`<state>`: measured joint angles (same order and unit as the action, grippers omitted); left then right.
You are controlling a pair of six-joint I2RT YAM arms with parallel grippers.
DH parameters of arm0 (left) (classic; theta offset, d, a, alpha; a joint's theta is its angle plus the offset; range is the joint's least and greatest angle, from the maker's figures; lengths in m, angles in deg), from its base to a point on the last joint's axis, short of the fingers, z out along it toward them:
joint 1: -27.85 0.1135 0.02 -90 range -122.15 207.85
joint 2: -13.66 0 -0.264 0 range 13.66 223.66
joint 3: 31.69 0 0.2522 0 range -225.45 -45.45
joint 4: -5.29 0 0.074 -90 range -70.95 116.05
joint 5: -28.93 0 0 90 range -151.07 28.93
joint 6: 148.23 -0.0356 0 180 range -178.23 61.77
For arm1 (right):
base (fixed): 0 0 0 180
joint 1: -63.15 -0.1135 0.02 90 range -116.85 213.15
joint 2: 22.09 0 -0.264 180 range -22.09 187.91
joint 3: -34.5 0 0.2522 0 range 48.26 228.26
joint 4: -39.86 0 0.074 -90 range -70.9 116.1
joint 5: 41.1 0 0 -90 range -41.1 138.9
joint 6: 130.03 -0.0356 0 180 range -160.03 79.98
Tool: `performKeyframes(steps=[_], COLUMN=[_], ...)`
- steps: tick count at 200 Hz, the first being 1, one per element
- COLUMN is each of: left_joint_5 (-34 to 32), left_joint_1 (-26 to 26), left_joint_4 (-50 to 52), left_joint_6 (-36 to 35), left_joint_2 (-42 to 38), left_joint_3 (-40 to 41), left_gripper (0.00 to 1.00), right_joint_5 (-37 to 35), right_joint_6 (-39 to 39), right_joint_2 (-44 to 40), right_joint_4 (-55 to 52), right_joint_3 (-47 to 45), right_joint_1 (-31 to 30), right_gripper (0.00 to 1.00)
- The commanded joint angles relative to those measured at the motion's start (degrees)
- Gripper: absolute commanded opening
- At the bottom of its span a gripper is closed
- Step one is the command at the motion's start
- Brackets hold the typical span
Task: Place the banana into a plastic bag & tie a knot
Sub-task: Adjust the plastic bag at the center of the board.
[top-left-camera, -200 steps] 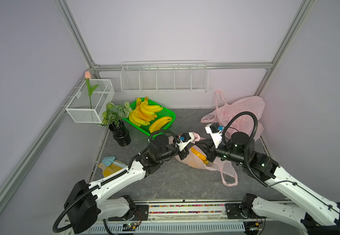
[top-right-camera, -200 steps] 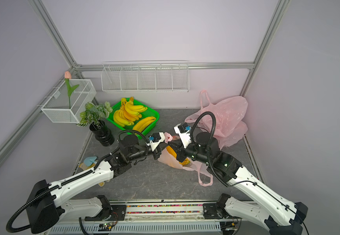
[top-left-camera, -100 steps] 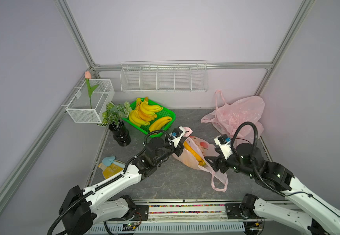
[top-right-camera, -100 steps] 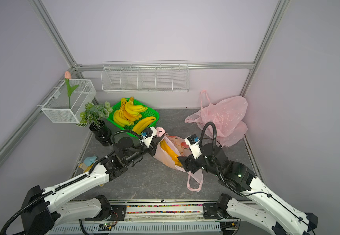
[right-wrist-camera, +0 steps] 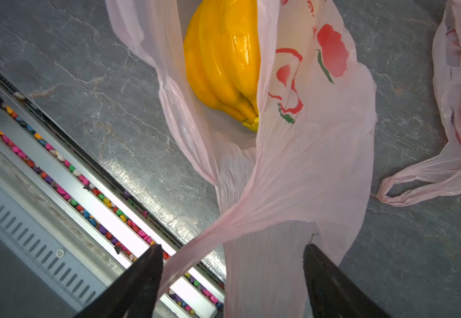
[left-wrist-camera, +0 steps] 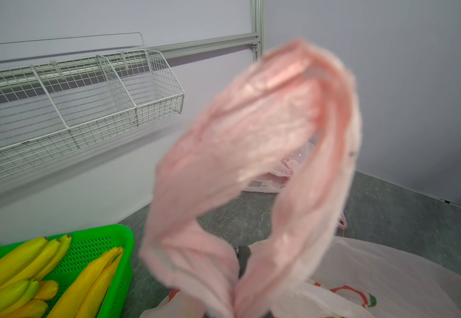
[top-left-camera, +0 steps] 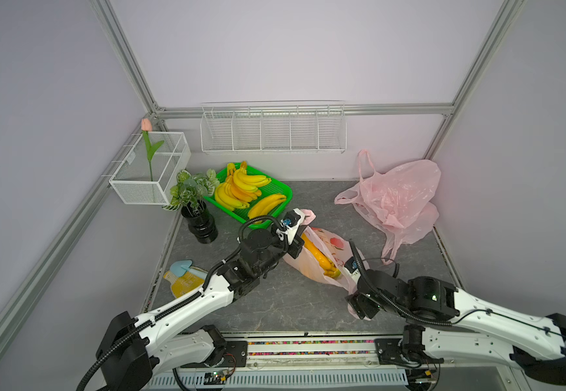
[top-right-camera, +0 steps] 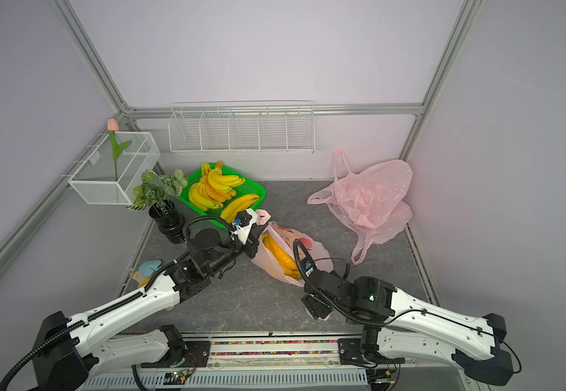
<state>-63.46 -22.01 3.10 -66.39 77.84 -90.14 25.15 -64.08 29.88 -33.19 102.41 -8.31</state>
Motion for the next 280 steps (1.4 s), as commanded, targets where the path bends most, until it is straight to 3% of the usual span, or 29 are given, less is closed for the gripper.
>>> performKeyframes(steps=[1, 63, 115, 191, 254, 280], left_joint_5=[-1.9, -1.8, -1.7, -2.1, -2.2, -2.2], left_joint_1=[0.7, 1.6, 1.7, 1.7, 1.7, 1.7], left_joint_4=[0.2, 2.0, 2.0, 2.2, 2.3, 2.4], left_joint_6=[-1.0, -1.4, -1.2, -1.0, -0.9, -0.9], left_joint_2=[-1.2, -0.2, 0.4, 1.1, 1.5, 1.5], left_joint_3=[-0.9, -2.5, -2.5, -3.0, -3.5, -3.5], left_gripper=[0.0, 0.0, 0.0, 0.0, 0.0, 0.0], right_joint_5=[-2.2, -1.0, -5.4, -1.5, 2.6, 0.0], right_joint_6=[-3.1, -4.6, -5.7, -5.9, -5.4, -5.6], right_joint_2=[1.9, 4.8, 6.3, 10.4, 15.9, 16.6], right_joint_4=[-4.8, -5.7, -7.2, -4.5, -2.0, -2.5], right_joint_3=[1.9, 5.7, 10.0, 9.6, 7.1, 6.5], right_joint_1=[-2.6, -9.8, -13.5, -19.8, -20.3, -20.2], right_gripper=[0.82, 0.83, 0.83, 0.82, 0.75, 0.62])
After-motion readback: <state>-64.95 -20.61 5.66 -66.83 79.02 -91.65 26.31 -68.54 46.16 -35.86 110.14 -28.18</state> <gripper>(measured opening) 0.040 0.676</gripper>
